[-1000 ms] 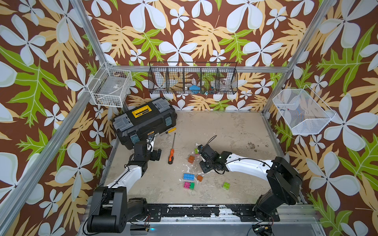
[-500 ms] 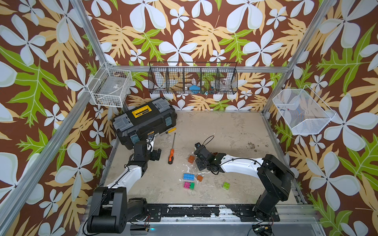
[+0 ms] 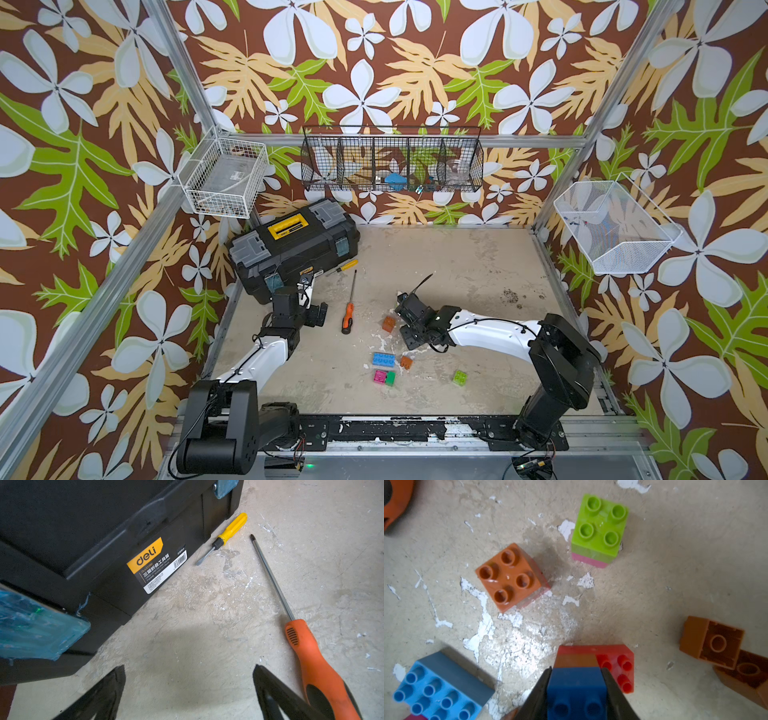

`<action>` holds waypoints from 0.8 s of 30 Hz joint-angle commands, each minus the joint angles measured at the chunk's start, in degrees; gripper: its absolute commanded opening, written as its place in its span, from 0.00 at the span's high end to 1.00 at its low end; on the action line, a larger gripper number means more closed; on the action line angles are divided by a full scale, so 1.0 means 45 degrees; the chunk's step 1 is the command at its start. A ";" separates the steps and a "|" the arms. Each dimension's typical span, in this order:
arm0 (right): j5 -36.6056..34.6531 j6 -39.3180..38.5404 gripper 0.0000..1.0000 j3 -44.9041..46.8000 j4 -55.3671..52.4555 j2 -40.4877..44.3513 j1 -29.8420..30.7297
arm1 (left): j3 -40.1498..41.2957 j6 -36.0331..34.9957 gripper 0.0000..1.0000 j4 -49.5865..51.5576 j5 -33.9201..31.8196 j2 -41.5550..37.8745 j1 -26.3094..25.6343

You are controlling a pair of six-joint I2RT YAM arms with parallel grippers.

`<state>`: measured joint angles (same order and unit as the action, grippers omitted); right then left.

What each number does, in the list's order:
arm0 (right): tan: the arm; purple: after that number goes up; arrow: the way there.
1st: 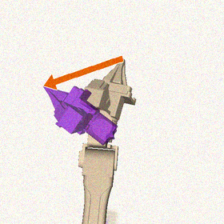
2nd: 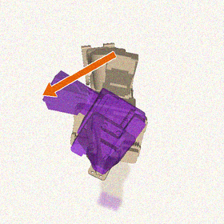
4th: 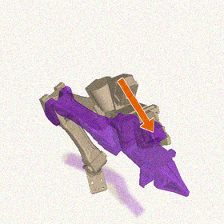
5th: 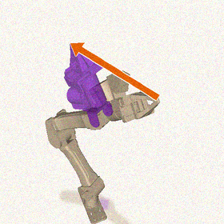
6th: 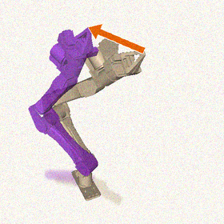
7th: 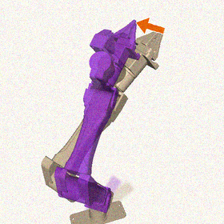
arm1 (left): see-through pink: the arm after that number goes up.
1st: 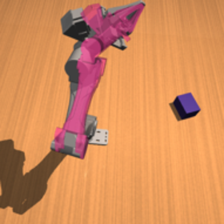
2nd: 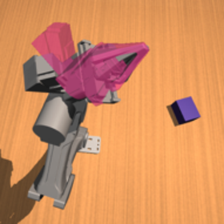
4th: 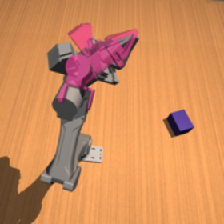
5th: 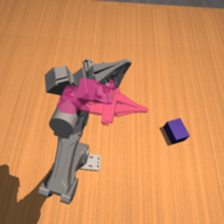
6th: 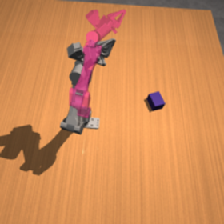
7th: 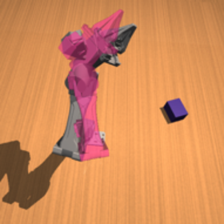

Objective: Assemble the letter h with lego
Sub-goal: Assemble the lego brick with the lego brick.

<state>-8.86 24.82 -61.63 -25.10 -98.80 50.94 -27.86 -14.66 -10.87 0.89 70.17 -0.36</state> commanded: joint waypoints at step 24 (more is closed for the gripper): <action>0.0217 -0.0360 0.67 -0.0276 -0.0879 -0.0041 -0.0010 | -0.0197 -0.0064 0.00 0.0112 -0.0050 0.0231 0.0048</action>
<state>-7.35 23.53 -62.70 -29.26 -98.67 50.98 -28.29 -14.87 -10.79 0.89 71.05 -0.30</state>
